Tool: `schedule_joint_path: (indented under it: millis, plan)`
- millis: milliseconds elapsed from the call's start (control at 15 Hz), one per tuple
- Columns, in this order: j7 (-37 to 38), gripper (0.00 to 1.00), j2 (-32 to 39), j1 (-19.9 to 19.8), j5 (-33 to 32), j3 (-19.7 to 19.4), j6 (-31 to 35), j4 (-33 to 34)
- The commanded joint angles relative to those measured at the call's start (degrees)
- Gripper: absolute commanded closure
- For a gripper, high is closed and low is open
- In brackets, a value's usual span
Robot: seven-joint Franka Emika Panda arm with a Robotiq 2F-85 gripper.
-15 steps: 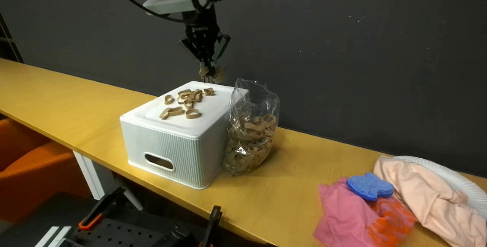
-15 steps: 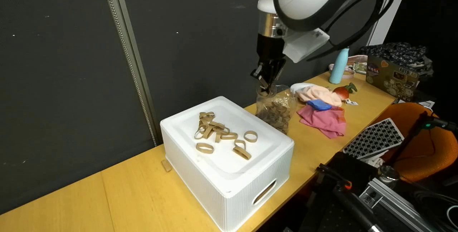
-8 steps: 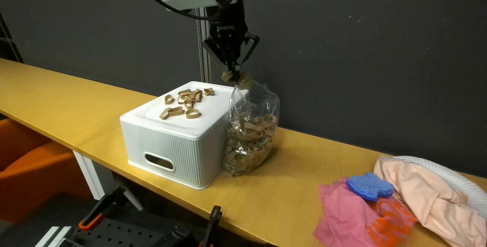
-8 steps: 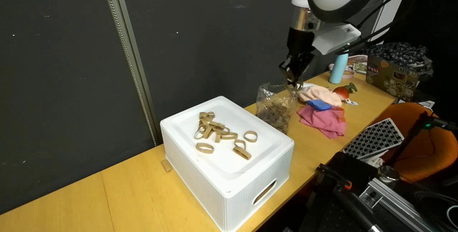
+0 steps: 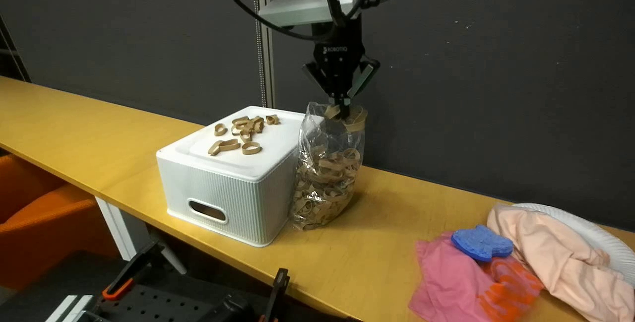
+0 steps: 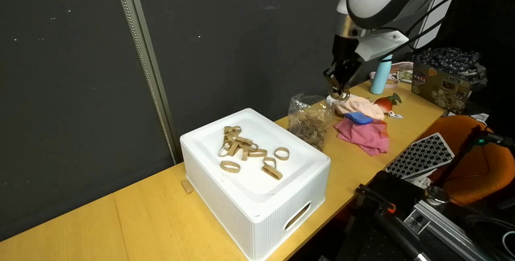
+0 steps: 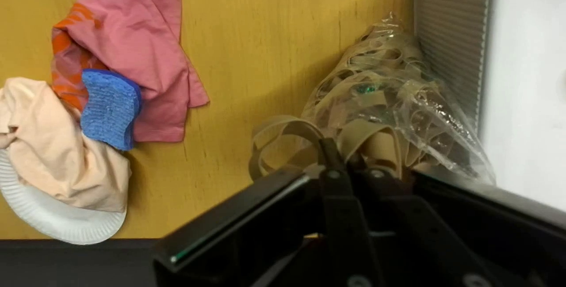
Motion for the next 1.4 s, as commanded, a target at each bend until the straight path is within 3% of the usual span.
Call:
schedule_joint_path:
  millis: [0,333,1133,1200,1333]
  plan:
    - [-0.5,0.99,4.6,0.7,0.3,0.4,-1.8,6.3]
    - [-0.9,0.99,9.4,1.6,1.0,1.0,-1.3,9.9]
    - [-0.5,0.99,13.4,3.5,0.7,1.9,0.3,9.7]
    - [-0.2,0.71,13.2,3.7,0.4,1.9,0.3,9.6]
    - [-0.2,0.65,12.9,3.7,0.4,1.8,0.8,9.2]
